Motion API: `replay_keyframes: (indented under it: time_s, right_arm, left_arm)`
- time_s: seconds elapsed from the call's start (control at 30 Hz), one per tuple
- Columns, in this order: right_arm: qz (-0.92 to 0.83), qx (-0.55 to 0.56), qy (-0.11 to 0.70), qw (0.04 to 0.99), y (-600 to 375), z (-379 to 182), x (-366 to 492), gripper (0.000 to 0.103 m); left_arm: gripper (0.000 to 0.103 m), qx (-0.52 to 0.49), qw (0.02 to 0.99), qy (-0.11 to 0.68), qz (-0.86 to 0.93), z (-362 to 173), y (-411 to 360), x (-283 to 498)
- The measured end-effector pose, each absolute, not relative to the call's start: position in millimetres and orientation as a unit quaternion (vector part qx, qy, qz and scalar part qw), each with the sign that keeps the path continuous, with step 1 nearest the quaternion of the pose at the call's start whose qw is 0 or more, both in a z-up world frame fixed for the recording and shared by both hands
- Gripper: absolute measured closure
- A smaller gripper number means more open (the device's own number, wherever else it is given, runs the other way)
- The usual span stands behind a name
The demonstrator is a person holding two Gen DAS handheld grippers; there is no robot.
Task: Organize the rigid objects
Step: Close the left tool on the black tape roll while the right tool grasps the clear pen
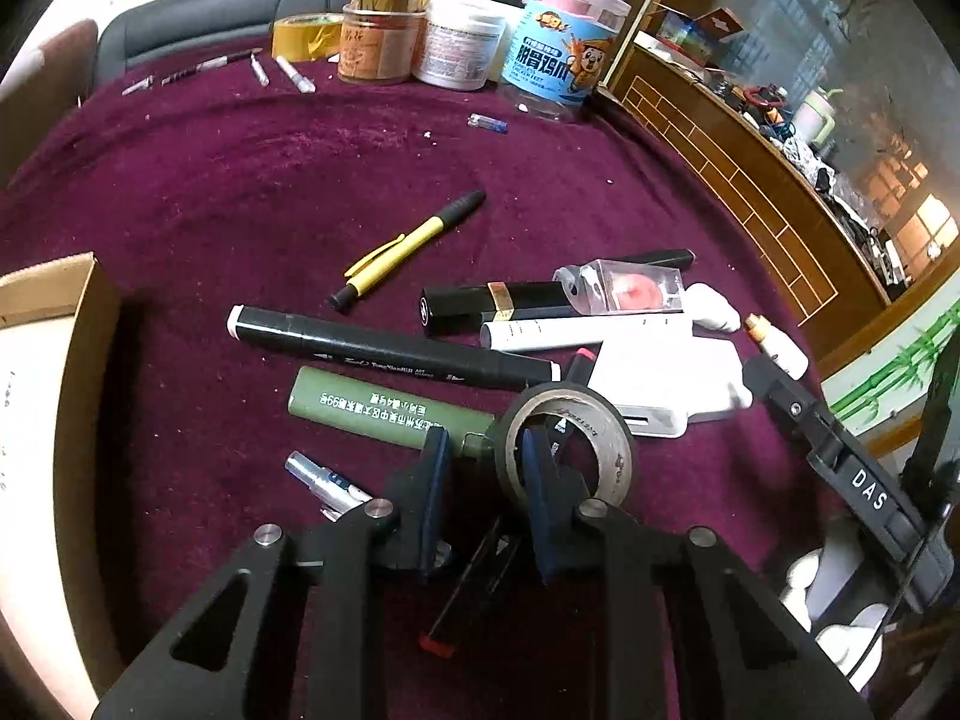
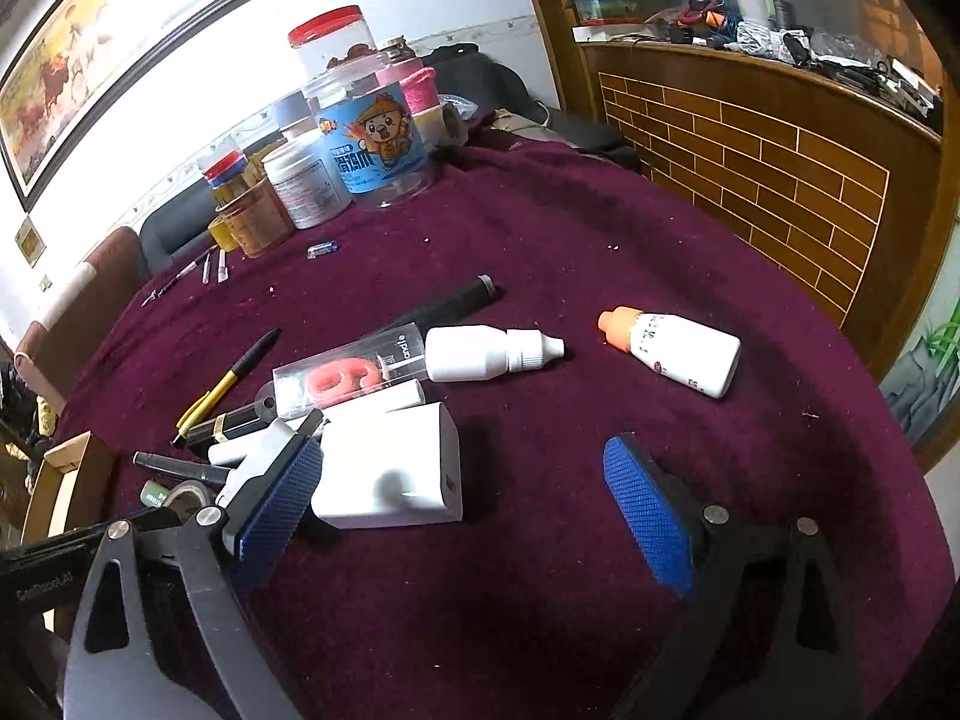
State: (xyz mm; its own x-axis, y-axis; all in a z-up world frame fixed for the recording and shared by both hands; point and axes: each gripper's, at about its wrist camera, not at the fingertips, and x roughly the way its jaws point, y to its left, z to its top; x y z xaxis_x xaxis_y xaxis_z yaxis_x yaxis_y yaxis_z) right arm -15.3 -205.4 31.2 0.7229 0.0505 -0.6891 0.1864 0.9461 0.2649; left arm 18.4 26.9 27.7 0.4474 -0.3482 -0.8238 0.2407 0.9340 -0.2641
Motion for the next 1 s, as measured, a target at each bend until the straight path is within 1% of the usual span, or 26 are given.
replay_keyframes:
  time_s: [0.27, 0.3, 0.33, 0.5, 0.77, 1.0]
  right_arm:
    - [-0.038, 0.164, 0.376, 0.911, -206.4, 28.8, -13.2, 0.007]
    - [-0.038, 0.164, 0.377, 0.911, -206.5, 28.4, -12.9, 0.007]
    - [-0.038, 0.165, 0.378, 0.91, -206.8, 28.0, -12.7, 0.007]
    - [-0.038, 0.172, 0.383, 0.907, -209.7, 25.7, -11.6, 0.007]
    - [-0.044, 0.178, 0.391, 0.902, -212.1, 22.3, -10.0, 0.007]
    - [-0.055, 0.174, 0.386, 0.904, -211.8, 25.1, -12.6, 0.007]
  left_arm:
    - [0.082, -0.031, 0.859, 0.486, -0.158, 26.2, 19.2, 19.4]
    - [0.085, -0.028, 0.861, 0.484, -0.157, 26.8, 18.4, 19.4]
    - [0.094, -0.03, 0.861, 0.482, -0.161, 27.7, 18.1, 19.4]
    - [0.094, -0.059, 0.867, 0.465, -0.169, 43.9, 30.3, 12.0]
    - [0.094, -0.142, 0.887, 0.408, -0.166, 98.2, 108.6, -29.6]
    - [0.094, -0.167, 0.905, 0.371, -0.122, 114.5, 179.8, -65.9]
